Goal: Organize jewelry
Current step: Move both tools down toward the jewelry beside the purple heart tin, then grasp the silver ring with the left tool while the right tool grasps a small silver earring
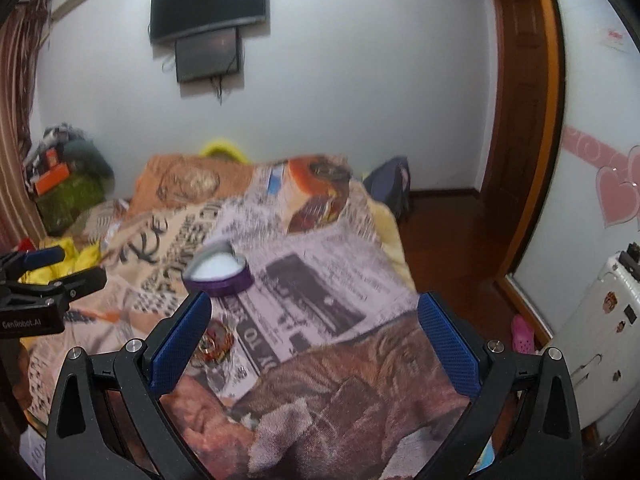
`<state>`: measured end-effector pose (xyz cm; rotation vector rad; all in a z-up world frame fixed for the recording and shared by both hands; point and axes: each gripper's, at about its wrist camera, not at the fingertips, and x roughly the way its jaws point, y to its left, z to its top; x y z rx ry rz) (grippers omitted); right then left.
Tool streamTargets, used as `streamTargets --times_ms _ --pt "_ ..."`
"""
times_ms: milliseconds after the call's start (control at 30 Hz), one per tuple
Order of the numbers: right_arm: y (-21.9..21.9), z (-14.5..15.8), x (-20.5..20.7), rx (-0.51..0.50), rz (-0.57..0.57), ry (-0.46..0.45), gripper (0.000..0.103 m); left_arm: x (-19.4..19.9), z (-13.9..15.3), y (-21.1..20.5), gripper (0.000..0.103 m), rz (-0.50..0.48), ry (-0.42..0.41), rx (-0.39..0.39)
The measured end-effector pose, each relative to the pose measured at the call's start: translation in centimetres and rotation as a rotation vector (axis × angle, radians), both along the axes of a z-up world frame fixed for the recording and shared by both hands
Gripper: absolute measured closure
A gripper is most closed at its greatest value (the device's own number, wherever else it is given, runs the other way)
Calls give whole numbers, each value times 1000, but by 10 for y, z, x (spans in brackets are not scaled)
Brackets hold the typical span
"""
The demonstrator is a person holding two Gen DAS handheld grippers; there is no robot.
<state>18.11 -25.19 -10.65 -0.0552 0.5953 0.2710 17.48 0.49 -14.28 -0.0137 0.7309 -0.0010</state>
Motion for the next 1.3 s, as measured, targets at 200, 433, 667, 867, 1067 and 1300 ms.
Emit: streamTargets --times_ms 200,433,667,867,1067,1300 --pt "6 -28 16 -19 18 77 1 17 -25 -9 0 -46 73 10" --pt "21 -57 26 -39 108 170 18 27 -49 -22 0 -124 166 17" --pt "36 -84 31 -51 195 265 45 31 -70 -23 16 -141 231 15" --pt "47 -97 32 -47 255 309 63 31 -83 -28 26 -192 274 -24" --pt "56 -103 32 -45 314 316 79 34 -92 -37 52 -244 311 -55" --pt "58 -107 32 -32 331 314 94 39 -99 -37 58 -266 344 -132"
